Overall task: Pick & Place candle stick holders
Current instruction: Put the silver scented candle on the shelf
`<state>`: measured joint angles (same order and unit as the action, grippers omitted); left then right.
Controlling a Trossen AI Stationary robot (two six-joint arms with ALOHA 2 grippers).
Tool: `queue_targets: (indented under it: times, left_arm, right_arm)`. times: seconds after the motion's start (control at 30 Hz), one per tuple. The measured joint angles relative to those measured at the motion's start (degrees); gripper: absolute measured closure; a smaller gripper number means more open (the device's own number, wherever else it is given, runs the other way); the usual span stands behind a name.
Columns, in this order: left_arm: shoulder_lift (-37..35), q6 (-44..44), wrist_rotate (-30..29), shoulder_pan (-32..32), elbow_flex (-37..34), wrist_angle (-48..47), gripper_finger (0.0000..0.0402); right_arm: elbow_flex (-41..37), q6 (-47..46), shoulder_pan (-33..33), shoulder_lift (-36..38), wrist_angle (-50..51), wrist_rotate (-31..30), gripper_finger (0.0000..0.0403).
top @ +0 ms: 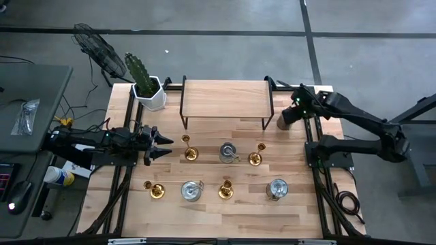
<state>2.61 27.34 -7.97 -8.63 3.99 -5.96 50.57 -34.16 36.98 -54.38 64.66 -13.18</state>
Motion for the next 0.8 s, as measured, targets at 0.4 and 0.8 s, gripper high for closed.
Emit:
queue_targets:
  times: [0.4, 0.8]
  left_arm:
    - [0.00, 0.00, 0.00, 0.00, 0.02, 0.00, 0.0156]
    - [0.00, 0.00, 0.00, -0.02, 0.02, 0.01, 0.0156]
  right_arm:
    - [0.00, -7.50, 9.68, -6.90, -3.89, 3.78, 0.0029]
    - [0.00, -10.82, 14.76, -15.85, -7.51, 10.44, 0.0009]
